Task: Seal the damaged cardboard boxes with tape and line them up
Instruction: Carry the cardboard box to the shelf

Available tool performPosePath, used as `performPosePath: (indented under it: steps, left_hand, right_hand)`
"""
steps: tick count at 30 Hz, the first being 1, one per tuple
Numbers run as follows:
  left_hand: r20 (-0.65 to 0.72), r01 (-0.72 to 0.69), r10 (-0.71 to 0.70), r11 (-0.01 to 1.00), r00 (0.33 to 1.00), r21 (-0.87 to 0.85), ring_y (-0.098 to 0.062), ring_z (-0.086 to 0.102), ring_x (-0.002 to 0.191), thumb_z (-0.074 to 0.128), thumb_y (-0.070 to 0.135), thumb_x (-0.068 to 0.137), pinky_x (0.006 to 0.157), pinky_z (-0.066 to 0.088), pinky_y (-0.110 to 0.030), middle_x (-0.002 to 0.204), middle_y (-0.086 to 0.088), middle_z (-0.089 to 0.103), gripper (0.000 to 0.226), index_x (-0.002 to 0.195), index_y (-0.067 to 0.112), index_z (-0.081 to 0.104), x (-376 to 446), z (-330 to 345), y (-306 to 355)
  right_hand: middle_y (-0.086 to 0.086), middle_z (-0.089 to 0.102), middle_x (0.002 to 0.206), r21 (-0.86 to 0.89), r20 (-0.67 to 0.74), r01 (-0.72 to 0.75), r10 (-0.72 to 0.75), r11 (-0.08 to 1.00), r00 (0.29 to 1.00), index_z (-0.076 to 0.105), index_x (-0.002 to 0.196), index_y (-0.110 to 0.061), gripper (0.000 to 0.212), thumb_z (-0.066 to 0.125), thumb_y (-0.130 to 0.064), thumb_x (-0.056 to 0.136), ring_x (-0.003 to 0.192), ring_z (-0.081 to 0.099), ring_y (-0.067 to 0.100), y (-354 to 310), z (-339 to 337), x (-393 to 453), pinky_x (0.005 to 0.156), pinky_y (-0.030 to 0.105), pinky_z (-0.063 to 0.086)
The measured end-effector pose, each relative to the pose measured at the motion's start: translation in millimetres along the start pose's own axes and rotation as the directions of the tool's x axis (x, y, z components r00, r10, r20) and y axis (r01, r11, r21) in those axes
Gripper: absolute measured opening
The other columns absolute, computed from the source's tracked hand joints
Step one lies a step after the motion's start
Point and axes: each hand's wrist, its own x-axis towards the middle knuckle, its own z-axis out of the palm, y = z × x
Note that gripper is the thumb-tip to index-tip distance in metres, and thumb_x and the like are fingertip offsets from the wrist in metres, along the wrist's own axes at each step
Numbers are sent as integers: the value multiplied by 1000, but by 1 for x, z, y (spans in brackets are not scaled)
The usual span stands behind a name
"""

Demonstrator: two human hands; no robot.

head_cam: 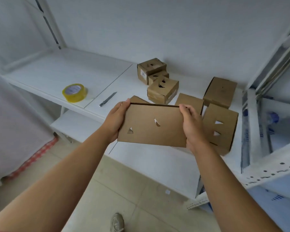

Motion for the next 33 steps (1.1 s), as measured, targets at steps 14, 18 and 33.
performPosePath:
  steps: [14,18,33]
  left_hand:
    - [78,98,-99,995,992,17,-16,74,84,64,75,70,65,60,-37,98,8,75,47,102,42,72,74,-108,26]
    - [90,129,-135,989,987,69,-18,75,76,63,77,71,62,59,-37,86,3,76,45,84,36,77,91,-115,29]
    - [88,176,-182,982,979,74,-27,75,79,63,73,75,60,57,-36,93,-10,76,59,97,21,76,149,-110,56]
  right_hand:
    - [-12,66,95,17,-184,-26,29,1000,983,65,88,-39,9,60,-44,94,88,62,6,-21,130,5,69,25,49]
    - [-7,66,103,36,-211,-28,35,999,977,64,93,-36,10,60,-45,93,94,63,10,-19,140,16,74,29,50]
    - [-4,64,107,139,-154,-55,77,989,985,57,100,-34,21,57,-53,92,101,61,16,-19,157,86,86,39,51]
